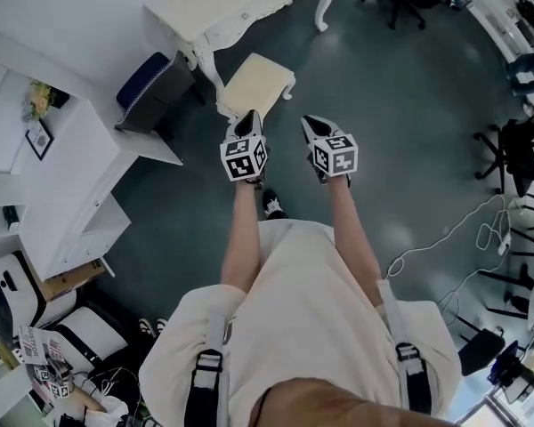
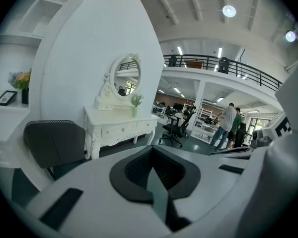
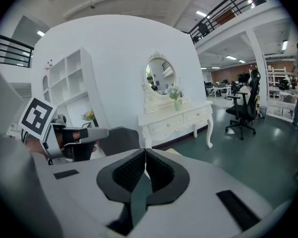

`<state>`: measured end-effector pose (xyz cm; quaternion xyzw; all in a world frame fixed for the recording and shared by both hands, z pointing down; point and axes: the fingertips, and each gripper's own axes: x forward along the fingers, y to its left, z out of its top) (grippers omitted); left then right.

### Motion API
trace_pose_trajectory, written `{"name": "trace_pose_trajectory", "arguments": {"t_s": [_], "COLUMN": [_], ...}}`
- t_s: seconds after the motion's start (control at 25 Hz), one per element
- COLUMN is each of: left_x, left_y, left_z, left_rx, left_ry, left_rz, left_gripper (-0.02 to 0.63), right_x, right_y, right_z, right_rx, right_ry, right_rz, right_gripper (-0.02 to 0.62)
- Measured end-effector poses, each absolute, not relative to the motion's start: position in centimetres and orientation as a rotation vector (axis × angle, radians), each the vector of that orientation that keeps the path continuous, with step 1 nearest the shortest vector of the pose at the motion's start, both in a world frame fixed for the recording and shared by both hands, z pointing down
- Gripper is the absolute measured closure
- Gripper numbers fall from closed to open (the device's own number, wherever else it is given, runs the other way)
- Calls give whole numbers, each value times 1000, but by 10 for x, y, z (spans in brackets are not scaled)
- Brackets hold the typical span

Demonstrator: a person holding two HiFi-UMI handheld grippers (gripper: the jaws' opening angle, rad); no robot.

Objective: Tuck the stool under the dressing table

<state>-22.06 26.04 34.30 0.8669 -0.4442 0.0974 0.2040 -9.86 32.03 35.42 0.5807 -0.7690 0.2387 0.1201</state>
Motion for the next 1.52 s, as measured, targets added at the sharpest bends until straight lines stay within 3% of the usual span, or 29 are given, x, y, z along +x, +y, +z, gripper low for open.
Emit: {"name": "trace_pose_trajectory", "arguments": {"t_s": [0.92,1.2,1.52], "left_x": [-244,-224,-183], "left_y": [165,134,104], "left_z": [394,402,458], "left_rx": [2353,2324,2232], "left_ry": [-1231,-1260,-1226], "left_rz": [357,389,472], "left_gripper": [592,592,592], "right_x": [-116,-89,-46], "right_y": [217,172,132], "right_z": [394,396,457], "right_rx": [1647,1655,1574], "right_ry": [-2255,-2285,-2255], "right_rz": [791,839,936], "right_gripper": [551,551,551]}}
